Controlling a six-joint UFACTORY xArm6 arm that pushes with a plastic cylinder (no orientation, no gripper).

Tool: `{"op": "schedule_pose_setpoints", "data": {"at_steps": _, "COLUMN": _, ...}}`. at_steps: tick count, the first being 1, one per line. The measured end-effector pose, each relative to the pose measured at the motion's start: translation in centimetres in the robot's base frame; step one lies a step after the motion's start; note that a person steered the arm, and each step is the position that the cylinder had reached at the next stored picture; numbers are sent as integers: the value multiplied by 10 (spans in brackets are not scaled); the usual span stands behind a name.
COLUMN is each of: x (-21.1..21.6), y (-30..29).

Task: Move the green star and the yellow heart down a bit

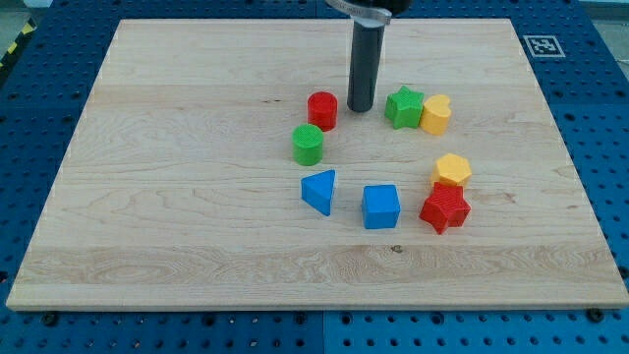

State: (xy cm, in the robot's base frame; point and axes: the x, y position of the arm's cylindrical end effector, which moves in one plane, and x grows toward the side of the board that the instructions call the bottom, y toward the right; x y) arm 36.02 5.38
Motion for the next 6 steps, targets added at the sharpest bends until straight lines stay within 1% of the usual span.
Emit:
{"op": "schedule_pose_setpoints", "data": {"at_steps": 1, "x": -10, "y": 3}}
{"op": "schedule_pose_setpoints", "data": {"at_steps": 3, "x": -10, "y": 47}}
{"op": "schedule_pose_setpoints", "data": {"at_steps": 4, "x": 1, "y": 55}}
{"op": "schedule_pose_setpoints", "data": {"at_steps": 6, "x": 42, "y": 55}}
